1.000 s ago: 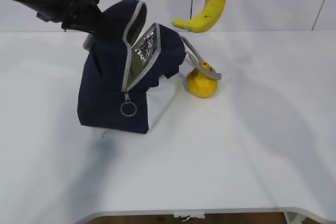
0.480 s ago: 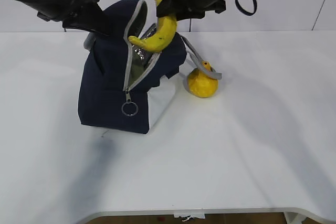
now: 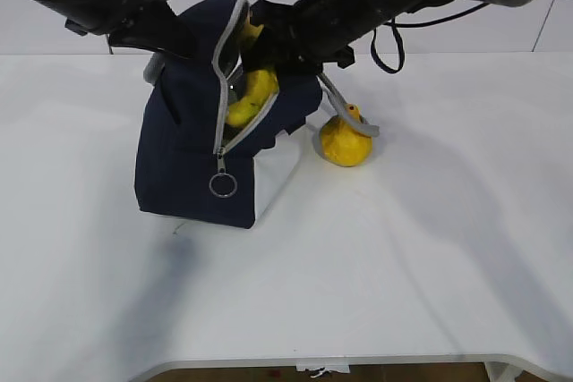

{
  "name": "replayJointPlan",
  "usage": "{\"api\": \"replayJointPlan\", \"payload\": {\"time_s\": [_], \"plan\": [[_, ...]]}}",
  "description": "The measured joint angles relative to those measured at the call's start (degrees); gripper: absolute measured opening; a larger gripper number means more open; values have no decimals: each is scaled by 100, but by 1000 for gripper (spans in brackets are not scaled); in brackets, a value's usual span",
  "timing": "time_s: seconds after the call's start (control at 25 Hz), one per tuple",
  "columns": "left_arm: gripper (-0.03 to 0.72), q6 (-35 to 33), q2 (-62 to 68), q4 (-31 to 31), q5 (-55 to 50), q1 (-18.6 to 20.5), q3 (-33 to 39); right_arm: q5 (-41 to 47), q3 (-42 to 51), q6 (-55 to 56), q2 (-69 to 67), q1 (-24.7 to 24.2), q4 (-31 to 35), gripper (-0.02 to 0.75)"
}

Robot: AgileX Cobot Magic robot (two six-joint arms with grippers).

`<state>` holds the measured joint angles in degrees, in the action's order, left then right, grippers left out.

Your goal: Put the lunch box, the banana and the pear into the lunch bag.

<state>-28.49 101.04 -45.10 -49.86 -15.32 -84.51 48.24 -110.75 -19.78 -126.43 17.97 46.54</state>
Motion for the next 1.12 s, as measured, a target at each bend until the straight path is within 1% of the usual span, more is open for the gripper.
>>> {"api": "replayJointPlan", "payload": {"time_s": [0.08, 0.12, 0.16, 0.28, 0.32, 0.4, 0.64, 0.72, 0.8, 0.92, 0.96, 1.12], "plan": [[-7, 0, 0, -15, 0, 0, 0, 70, 0, -14, -33, 0, 12, 316], [-7, 0, 0, -14, 4, 0, 0, 77, 0, -14, -33, 0, 12, 347], [-7, 0, 0, -14, 4, 0, 0, 81, 0, -25, -33, 0, 12, 382], [-7, 0, 0, -39, 17, 0, 0, 181, 0, -28, -33, 0, 36, 522], [-7, 0, 0, -39, 26, 0, 0, 278, -9, -28, -33, 0, 44, 545], [-7, 0, 0, -39, 53, 0, 0, 499, -78, -42, -33, 0, 3, 568], [-7, 0, 0, -29, 86, 0, 0, 1547, -810, 31, -33, -114, -657, 582], [-7, 0, 0, 60, 86, 0, 0, 1994, -1220, 242, -33, -161, -1233, 582], [-7, 0, 0, 181, 76, 0, 0, 2145, -1434, 449, -33, -174, -1824, 582], [-7, 0, 0, 286, -27, 11, 0, 2225, -1433, 823, 106, -200, -2928, 582], [-7, 0, 0, 394, -65, 47, 0, 2239, -1411, 907, 159, -208, -3201, 581], [-7, 0, -5, 454, -212, 210, 0, 2279, -1199, 1146, 382, -221, -4187, 566]]}}
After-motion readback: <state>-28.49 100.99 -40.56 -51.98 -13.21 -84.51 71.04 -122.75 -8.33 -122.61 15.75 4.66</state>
